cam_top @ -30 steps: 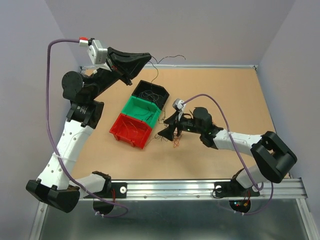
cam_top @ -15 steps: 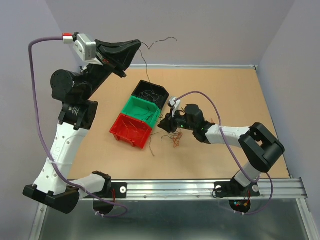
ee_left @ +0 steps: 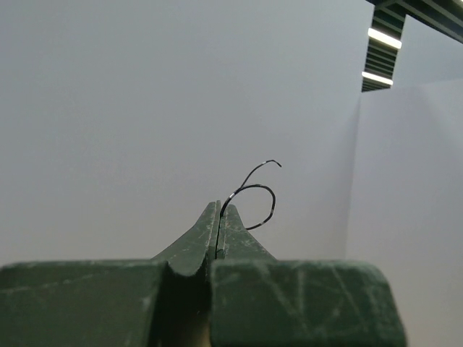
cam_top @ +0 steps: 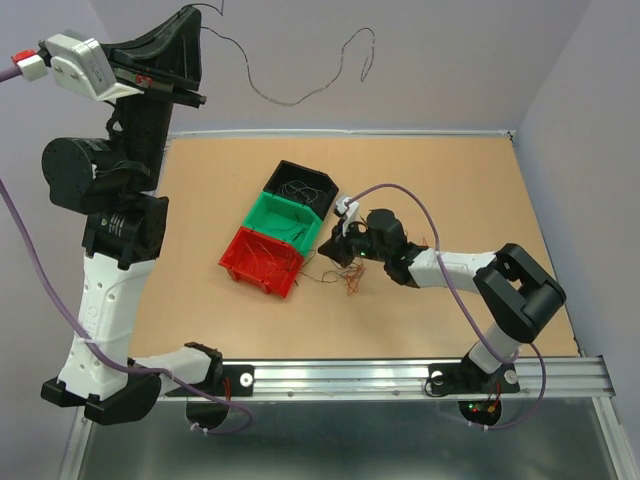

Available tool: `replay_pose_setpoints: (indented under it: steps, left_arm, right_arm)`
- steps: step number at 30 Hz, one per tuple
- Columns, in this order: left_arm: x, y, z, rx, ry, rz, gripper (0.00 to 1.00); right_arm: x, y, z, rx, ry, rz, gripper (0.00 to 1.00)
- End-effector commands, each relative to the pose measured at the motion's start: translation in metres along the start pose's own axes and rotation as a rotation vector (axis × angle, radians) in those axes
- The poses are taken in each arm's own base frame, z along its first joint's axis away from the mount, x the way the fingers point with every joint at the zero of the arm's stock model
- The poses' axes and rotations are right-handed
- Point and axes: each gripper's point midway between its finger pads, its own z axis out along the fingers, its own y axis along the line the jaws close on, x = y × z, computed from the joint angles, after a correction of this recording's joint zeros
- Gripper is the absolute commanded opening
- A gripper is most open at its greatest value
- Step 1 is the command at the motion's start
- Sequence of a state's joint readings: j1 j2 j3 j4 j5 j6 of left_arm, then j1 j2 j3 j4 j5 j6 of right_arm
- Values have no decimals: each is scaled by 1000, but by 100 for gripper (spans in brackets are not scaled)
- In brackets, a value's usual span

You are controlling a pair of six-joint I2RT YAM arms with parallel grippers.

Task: Untangle the cables

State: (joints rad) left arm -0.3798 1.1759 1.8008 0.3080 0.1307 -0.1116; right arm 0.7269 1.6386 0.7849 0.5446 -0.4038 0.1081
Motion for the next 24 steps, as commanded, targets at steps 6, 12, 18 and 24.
replay_pose_setpoints:
  steps: [6,12,18,24]
  left_arm:
    - [3,9,-6,-41,-3,53,0]
    - [74,11,-18,10,121,85,0]
    - [155,15,-42,68,250,108,0]
    - [206,39,-67,47,303,111,0]
  right_arm:
    - [-30,-1,-18,66,-89,-60,1]
    - [-41,-2,-42,131,-145,-59,5]
    - [-48,3,-66,155,-195,-68,8]
    - [-54,7,-86,179,-241,-75,8]
